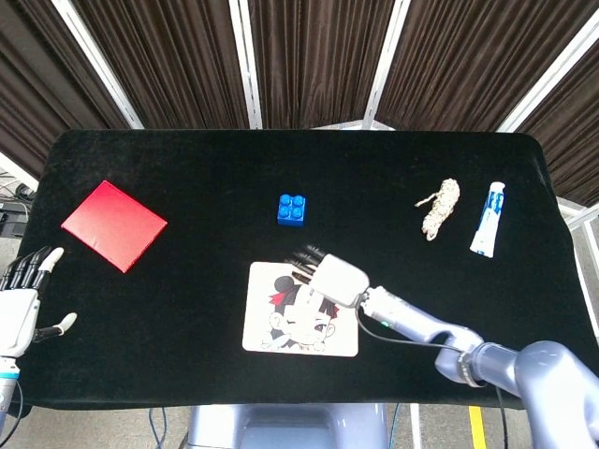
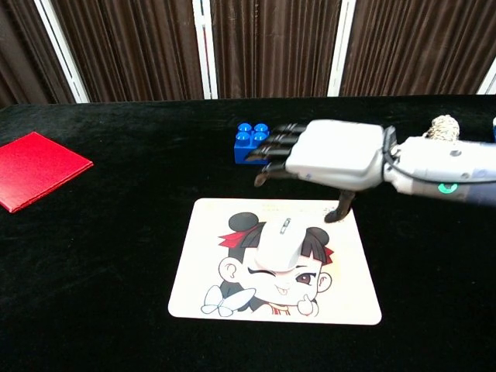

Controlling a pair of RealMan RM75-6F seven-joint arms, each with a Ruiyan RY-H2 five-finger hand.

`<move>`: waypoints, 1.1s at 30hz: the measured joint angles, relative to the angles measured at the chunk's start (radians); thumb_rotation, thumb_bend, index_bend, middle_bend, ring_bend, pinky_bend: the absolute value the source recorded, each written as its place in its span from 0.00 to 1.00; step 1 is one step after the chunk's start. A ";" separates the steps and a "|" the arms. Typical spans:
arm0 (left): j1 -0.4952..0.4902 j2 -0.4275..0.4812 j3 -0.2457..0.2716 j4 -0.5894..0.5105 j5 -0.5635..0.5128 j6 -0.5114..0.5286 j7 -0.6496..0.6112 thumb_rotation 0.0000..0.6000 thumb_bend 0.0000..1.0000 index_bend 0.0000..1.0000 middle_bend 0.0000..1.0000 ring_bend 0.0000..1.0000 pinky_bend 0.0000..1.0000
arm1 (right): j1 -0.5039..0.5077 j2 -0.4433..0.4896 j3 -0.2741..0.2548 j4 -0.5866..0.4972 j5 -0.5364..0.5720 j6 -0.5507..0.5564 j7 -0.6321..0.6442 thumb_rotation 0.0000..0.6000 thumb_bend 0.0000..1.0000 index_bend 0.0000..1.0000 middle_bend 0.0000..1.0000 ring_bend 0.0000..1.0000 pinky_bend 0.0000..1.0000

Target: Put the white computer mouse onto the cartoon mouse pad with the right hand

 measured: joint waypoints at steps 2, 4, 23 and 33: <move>0.000 0.000 0.000 0.000 0.000 0.001 0.000 1.00 0.22 0.00 0.00 0.00 0.00 | -0.017 0.031 0.013 -0.025 0.023 0.007 -0.041 1.00 0.02 0.17 0.02 0.00 0.00; 0.001 0.000 0.000 0.000 0.000 0.002 -0.001 1.00 0.22 0.00 0.00 0.00 0.00 | -0.042 0.055 0.024 -0.047 0.055 0.017 -0.076 1.00 0.03 0.17 0.02 0.00 0.00; 0.008 -0.016 0.001 0.020 0.038 0.038 -0.019 1.00 0.22 0.00 0.00 0.00 0.00 | -0.492 0.299 0.170 -0.377 0.567 0.280 -0.055 1.00 0.02 0.15 0.00 0.00 0.00; 0.010 -0.021 -0.002 0.024 0.035 0.042 -0.035 1.00 0.22 0.00 0.00 0.00 0.00 | -0.639 0.382 0.134 -0.524 0.529 0.416 -0.022 1.00 0.03 0.15 0.00 0.00 0.00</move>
